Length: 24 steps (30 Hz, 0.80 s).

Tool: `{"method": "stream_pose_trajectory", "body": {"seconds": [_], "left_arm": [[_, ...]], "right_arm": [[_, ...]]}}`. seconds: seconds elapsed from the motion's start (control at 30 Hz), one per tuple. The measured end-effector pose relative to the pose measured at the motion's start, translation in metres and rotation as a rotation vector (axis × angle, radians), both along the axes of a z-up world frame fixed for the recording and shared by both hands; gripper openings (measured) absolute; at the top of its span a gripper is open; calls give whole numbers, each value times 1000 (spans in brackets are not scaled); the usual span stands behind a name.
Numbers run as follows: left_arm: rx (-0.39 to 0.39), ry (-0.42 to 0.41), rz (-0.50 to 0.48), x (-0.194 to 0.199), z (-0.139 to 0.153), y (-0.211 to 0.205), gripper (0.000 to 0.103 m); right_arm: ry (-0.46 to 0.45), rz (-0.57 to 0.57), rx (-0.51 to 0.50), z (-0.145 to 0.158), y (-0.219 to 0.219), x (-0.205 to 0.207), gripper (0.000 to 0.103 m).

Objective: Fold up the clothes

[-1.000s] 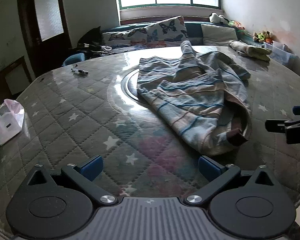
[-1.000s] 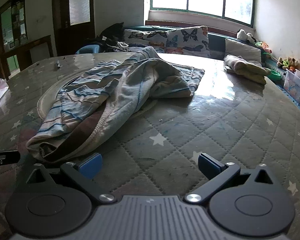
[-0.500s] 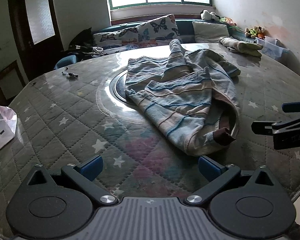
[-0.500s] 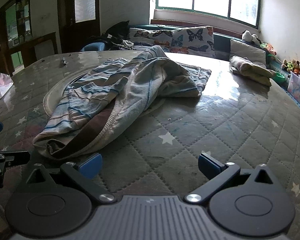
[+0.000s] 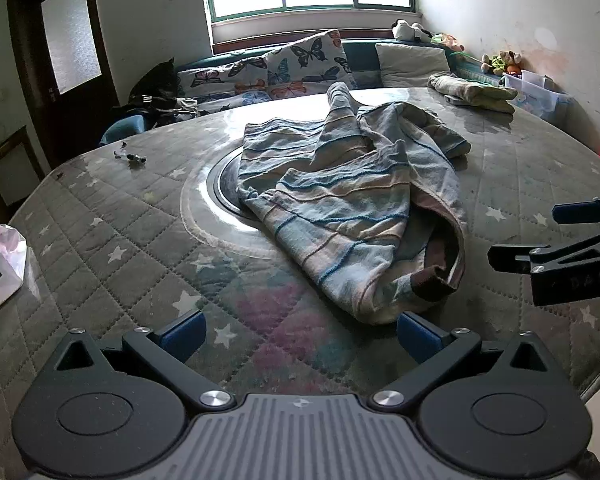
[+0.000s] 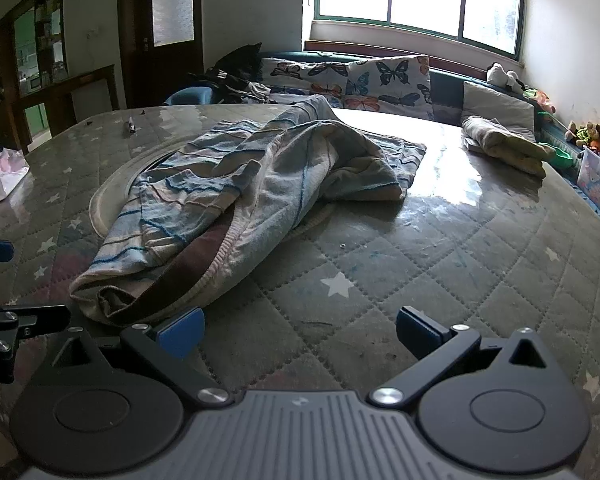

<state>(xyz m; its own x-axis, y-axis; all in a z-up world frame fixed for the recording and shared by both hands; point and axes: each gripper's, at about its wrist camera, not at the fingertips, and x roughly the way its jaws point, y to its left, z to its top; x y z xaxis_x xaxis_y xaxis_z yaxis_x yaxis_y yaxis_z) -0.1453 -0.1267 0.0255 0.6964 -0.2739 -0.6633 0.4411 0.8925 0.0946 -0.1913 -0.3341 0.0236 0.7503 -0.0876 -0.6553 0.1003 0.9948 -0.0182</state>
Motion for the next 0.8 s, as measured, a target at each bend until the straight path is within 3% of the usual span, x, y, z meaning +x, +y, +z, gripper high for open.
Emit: {"method": "stream_pose_trajectory", "body": {"seconds": [0.8], "left_arm": [[0, 12, 3, 9, 2, -4, 103]], "right_arm": [[6, 12, 2, 0, 2, 10, 103]]}}
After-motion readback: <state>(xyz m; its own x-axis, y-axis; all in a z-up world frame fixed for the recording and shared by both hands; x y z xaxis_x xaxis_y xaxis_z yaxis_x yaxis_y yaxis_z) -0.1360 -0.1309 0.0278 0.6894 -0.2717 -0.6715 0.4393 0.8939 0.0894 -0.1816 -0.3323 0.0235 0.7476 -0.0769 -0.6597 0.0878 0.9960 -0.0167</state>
